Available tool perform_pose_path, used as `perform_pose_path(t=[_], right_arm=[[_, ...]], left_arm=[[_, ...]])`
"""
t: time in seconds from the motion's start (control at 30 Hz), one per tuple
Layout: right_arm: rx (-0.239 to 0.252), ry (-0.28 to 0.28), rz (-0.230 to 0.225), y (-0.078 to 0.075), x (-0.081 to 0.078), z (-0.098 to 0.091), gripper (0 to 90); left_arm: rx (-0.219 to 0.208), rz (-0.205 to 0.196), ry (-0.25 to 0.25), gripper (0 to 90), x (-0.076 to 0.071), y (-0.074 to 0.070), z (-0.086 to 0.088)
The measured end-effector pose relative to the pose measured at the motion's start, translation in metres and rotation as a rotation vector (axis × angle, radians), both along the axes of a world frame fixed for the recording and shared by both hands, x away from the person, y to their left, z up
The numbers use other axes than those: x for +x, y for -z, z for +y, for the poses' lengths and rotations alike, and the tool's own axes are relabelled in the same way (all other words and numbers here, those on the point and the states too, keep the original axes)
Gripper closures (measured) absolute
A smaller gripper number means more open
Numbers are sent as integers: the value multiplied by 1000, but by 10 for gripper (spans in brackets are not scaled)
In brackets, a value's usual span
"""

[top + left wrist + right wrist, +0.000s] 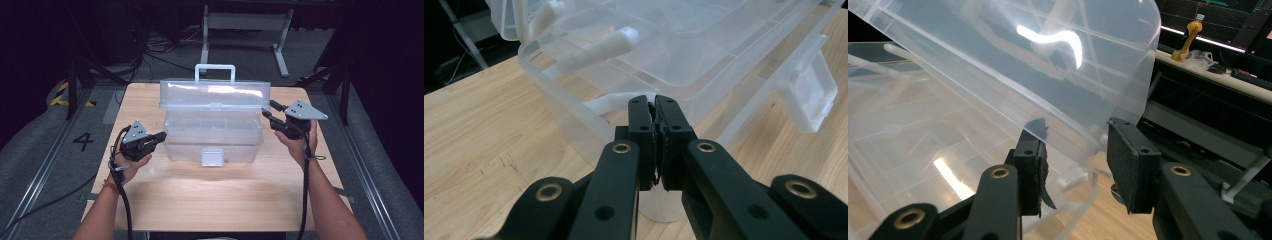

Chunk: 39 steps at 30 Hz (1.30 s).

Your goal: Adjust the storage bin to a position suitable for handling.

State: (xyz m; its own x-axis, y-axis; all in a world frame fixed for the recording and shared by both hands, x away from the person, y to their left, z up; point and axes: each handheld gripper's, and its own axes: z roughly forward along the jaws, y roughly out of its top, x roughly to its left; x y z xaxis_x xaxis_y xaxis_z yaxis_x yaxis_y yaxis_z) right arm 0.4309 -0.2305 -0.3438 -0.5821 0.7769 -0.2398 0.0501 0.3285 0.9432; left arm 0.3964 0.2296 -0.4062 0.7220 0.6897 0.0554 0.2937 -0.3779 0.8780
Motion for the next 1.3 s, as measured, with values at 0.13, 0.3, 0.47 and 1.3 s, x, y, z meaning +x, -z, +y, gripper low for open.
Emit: perform_pose_path(t=[0.13,0.3,0.47,1.3], right_arm=[[-13,18,12,-4,6,3,604],[-17,25,16,-6,13,4,607],[-18,30,25,-11,19,3,627],[19,61,18,-28,47,4,699]], left_arm=[[8,-4,-1,872,0,0,0],[11,-7,-1,871,0,0,0],[1,-6,0,871,1,1,0],[18,-6,17,880,1,2,-3]])
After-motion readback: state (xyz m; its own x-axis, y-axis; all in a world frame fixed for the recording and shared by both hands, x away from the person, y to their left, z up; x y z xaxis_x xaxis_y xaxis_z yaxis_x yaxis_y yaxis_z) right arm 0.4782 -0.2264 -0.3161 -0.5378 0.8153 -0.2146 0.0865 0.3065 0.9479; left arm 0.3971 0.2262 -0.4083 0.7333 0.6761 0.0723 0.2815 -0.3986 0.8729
